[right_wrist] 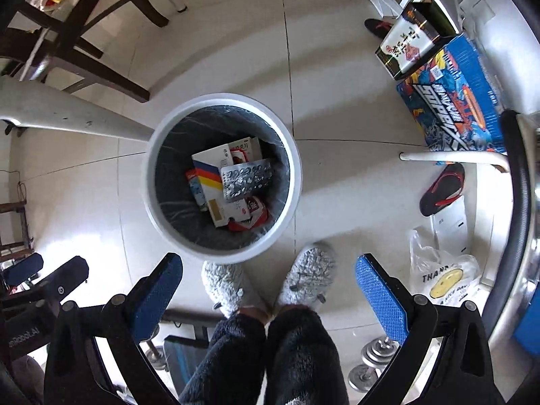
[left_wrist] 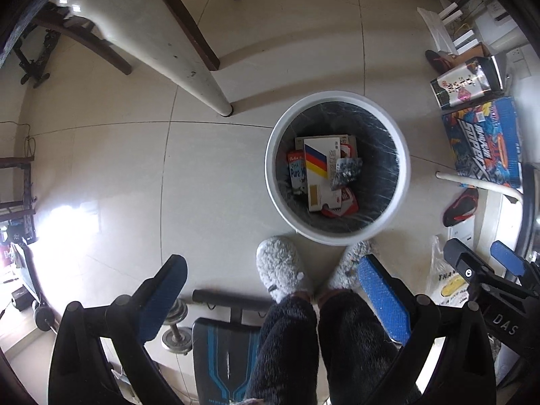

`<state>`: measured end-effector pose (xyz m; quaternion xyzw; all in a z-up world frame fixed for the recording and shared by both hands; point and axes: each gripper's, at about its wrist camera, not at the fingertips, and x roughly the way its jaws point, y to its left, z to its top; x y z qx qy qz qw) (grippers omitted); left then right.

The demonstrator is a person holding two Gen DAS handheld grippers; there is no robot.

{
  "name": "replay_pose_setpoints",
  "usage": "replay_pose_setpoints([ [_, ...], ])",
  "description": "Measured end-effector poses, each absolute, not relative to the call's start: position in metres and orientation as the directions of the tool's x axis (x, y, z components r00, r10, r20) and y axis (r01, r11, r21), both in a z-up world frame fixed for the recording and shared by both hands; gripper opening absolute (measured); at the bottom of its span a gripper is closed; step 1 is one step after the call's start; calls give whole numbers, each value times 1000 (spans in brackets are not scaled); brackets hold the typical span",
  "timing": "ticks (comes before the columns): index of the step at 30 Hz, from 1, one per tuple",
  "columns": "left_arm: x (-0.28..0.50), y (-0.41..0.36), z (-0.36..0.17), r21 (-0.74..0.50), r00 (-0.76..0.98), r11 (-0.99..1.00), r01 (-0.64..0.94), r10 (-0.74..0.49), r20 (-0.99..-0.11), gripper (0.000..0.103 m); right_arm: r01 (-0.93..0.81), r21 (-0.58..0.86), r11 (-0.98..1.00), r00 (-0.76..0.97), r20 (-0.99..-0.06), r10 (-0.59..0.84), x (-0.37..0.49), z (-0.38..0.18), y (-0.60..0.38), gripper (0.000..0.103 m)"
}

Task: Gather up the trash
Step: 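Open both tools over the bin to drop blister pack and leaflet, then swing both open tools back up toward the table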

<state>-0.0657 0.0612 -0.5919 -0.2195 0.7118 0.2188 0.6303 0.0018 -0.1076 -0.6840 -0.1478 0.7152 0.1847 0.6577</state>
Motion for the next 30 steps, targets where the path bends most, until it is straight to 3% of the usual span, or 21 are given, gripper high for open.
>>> replay_pose_setpoints([
  [18,-84,44,-387,16,-42,821,-570,-9,-999,103,-478,114,871,-31,-993,113,-14,-432,-131,103],
  [25,-68,59,-313,-10,50,834,-551,21,-999,103,-441,141,886,-7,-988,153,-12,-344,-130,103],
  [30,-21,78,-251,-1,176,854,-520,106,-979,103,-383,200,902,44,-971,234,11,-283,-120,103],
])
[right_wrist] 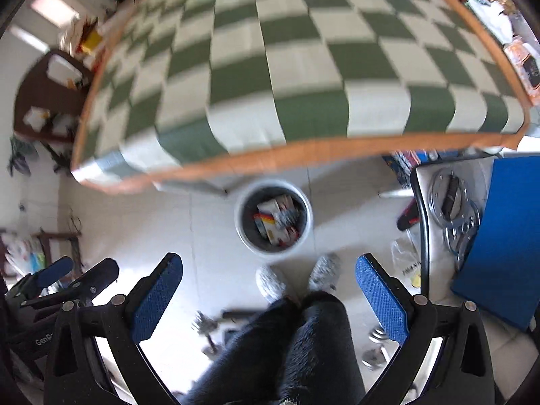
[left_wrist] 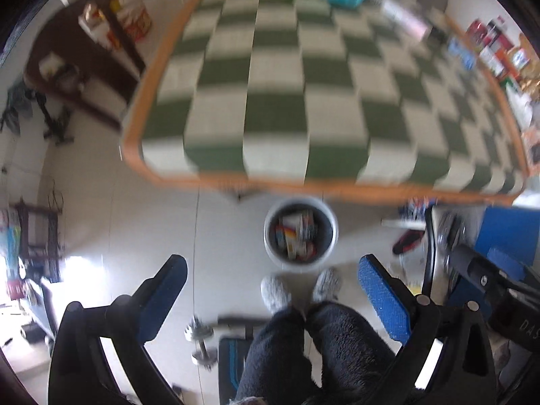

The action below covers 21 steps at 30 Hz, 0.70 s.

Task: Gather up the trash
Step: 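Swing both open tools back up toward the table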

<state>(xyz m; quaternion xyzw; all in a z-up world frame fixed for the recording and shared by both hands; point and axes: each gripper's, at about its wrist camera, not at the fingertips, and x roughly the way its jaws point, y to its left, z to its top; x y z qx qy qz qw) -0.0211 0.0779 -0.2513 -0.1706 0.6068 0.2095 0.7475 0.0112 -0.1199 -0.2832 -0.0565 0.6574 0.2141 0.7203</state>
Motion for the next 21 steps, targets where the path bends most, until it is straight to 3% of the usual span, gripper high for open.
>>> replay_pose_setpoints([
  [9,105,113,-190,8,265,861,-509,166,-950,103,-308,228,924,147,-948,283,119,-199,-111,103],
  [15,193,146,-195,-36,224,816,-577,115,-968,103,-310,201,929,163,-951,261,228,-187,-98,103],
  [21,300,197,-234,-127,172,706,-697,-7,-985,103,-335,177,925,132,-964,232,360,-212,-54,103],
])
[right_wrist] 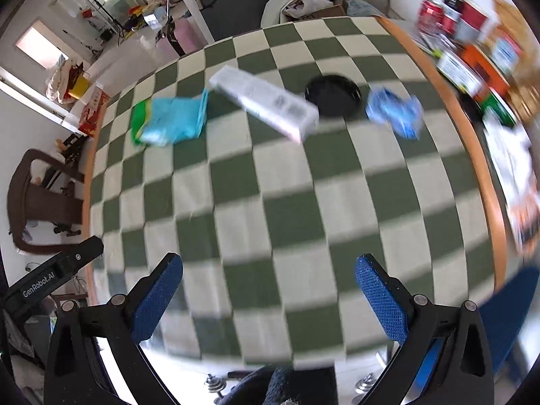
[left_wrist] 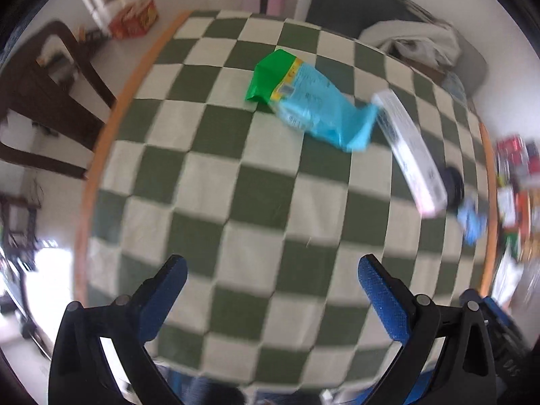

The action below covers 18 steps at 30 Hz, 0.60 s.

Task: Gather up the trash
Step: 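Swing both open tools back up toward the table, then grasp the white Doctor toothpaste box with the right tool while the left tool grasps the green-blue snack bag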

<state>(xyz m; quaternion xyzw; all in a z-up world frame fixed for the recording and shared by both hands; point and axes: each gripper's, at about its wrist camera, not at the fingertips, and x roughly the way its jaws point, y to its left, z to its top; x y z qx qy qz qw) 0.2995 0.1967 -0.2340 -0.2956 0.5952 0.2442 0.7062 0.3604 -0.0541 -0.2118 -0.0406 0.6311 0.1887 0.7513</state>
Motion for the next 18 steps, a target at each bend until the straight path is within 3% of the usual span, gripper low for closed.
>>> replay_pose_setpoints([
  [10,402,268,-315,-245,203,501,-830,-138,-969,100,-440,97,893,28,-992,121,530,-312,45,103],
  [18,422,291,-341,-284,244,463,-839,-145,-959,51,-549,73,833,-15,-997,78,570,-368,95,103],
])
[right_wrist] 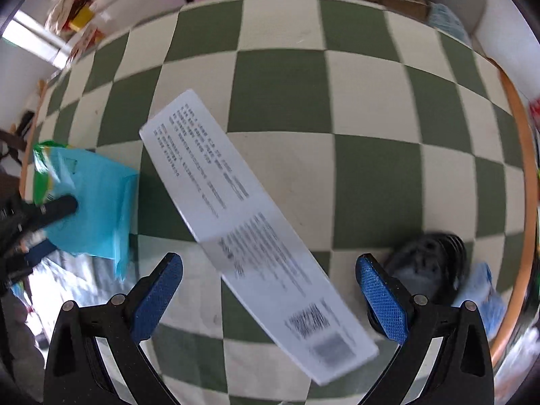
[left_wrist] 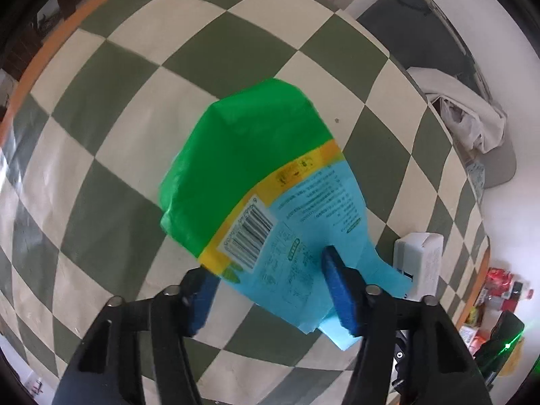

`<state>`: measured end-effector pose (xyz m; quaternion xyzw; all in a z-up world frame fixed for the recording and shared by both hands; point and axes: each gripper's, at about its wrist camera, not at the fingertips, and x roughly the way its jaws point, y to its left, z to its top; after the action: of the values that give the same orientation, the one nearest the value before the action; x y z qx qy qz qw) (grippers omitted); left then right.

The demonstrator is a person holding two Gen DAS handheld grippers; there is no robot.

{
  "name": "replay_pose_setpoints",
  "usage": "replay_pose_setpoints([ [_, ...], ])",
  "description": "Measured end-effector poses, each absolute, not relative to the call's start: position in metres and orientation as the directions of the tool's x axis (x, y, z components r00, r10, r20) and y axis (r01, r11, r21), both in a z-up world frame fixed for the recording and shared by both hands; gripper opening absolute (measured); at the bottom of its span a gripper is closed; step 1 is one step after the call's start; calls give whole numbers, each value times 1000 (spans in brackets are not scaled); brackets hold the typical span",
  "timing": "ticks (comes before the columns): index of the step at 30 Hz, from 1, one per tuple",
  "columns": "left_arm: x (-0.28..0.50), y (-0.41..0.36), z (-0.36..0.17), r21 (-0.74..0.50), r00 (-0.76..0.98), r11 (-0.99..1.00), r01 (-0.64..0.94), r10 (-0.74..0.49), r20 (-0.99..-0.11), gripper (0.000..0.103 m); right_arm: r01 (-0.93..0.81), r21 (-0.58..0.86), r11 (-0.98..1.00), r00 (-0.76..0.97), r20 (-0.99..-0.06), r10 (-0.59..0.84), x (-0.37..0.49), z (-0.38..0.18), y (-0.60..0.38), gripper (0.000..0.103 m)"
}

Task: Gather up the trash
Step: 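Grasp the white Doctor toothpaste box with the right tool while the left tool grasps the green-blue snack bag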

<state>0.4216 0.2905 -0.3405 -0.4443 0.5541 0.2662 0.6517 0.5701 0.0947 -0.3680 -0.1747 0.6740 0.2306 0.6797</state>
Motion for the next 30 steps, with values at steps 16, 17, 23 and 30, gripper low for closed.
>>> replay_pose_setpoints([
  [16,371,267,-331,-262,199,607,-751,-170,-965,48,-494,137,859,-114,-989,92,532,-379,70,57],
  [17,367,271,-333,-281,218,560,-779,-177,-960,49,-495,129,860,-107,-990,87,532,-380,73,58],
  [23,374,262,-321,-218,225,578,-786,-61,-972,34,-518,87,851,-57,-996,67,525,-378,88,62],
  [30,375,246,-284,-123,228,701,-702,58,-972,20,-518,76,852,-8,-996,85,513,-375,85,53],
])
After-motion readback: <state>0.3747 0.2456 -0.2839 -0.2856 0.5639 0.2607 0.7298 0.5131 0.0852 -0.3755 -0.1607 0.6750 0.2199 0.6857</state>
